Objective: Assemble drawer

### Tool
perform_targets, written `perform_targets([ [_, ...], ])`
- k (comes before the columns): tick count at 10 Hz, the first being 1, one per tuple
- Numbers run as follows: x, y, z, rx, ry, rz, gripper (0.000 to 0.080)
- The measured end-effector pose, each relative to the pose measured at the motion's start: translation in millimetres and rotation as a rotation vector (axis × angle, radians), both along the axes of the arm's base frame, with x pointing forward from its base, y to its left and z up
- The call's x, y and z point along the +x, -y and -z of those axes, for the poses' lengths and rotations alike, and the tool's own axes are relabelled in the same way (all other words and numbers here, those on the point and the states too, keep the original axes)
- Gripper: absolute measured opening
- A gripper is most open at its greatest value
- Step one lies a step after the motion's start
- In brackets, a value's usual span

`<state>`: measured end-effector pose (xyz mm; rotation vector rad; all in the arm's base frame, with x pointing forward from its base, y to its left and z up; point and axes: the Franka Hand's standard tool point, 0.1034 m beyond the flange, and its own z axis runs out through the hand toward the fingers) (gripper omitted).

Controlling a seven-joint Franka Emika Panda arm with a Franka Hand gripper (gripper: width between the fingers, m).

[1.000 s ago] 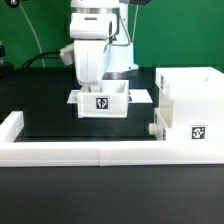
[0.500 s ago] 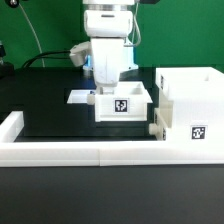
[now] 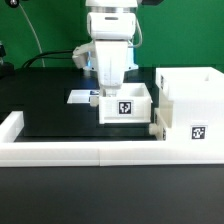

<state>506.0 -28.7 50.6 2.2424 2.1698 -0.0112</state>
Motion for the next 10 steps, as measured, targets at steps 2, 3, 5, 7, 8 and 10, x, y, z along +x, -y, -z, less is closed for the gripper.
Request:
perform_targets([
  [2, 15.3, -9.3, 1.5, -0.012, 0.001, -0.049, 0.0044],
  [3, 20.6, -13.6, 0.7, -0.014, 0.006, -0.049, 0.0044],
  [5, 27.5, -13.8, -3.3, -0.017, 0.012, -0.025, 0.0044],
  [7, 26.4, -13.3, -2.3, -0.016, 0.009, -0.024, 0.0044],
  [8, 25.9, -13.8, -2.0, -0.016, 0.008, -0.025, 0.0044],
  [10, 28.1, -14.5, -4.3, -0.019, 0.0, -0.024, 0.0044],
])
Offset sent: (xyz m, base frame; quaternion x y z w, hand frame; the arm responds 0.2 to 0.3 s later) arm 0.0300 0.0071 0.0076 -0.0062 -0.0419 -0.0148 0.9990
